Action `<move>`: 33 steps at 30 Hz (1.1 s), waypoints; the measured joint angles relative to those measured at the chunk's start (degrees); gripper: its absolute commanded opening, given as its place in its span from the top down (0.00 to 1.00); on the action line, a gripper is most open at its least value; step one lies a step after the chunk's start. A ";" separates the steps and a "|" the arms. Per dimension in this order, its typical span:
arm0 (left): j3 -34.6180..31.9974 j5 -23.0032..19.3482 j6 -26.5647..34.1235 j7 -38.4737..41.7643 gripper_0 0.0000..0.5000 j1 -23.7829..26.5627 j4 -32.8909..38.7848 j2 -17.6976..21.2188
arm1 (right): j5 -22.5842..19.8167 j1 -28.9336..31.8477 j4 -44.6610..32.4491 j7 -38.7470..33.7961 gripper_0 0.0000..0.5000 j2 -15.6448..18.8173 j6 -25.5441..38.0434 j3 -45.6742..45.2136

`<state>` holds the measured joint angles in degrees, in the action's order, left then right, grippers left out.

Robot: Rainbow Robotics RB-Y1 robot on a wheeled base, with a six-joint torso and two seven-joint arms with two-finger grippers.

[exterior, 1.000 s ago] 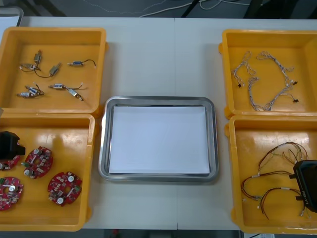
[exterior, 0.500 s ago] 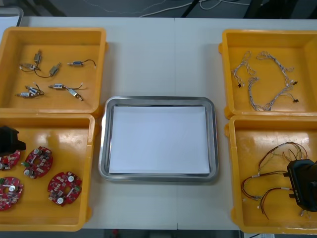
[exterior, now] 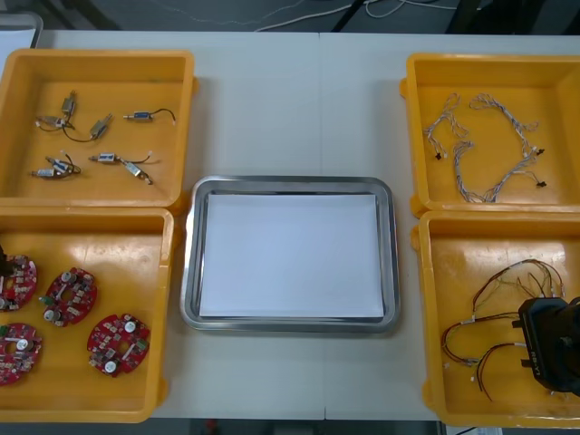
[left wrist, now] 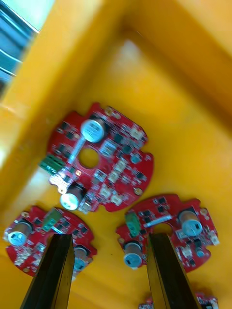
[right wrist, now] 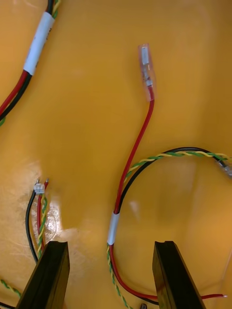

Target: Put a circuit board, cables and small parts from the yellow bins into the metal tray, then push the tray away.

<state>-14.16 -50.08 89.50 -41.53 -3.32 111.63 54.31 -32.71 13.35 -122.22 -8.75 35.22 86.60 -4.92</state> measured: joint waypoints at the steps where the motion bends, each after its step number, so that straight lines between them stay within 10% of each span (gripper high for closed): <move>1: -0.34 0.67 0.00 0.04 0.13 -0.22 0.00 0.00 | 0.10 0.07 0.00 0.00 0.00 -0.01 0.00 0.01; 14: -1.49 7.86 1.89 22.81 0.13 -1.14 -0.10 -3.51 | 1.47 0.22 1.21 0.01 0.00 -1.38 -1.78 1.08; 33: -4.11 10.85 10.18 18.68 0.13 3.89 -0.07 -10.15 | 2.42 0.22 3.09 0.02 0.03 -2.01 -3.76 1.09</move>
<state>-18.27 -39.22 99.67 -22.86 0.57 111.56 44.15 -30.29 13.57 -119.13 -8.73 33.21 82.84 -3.83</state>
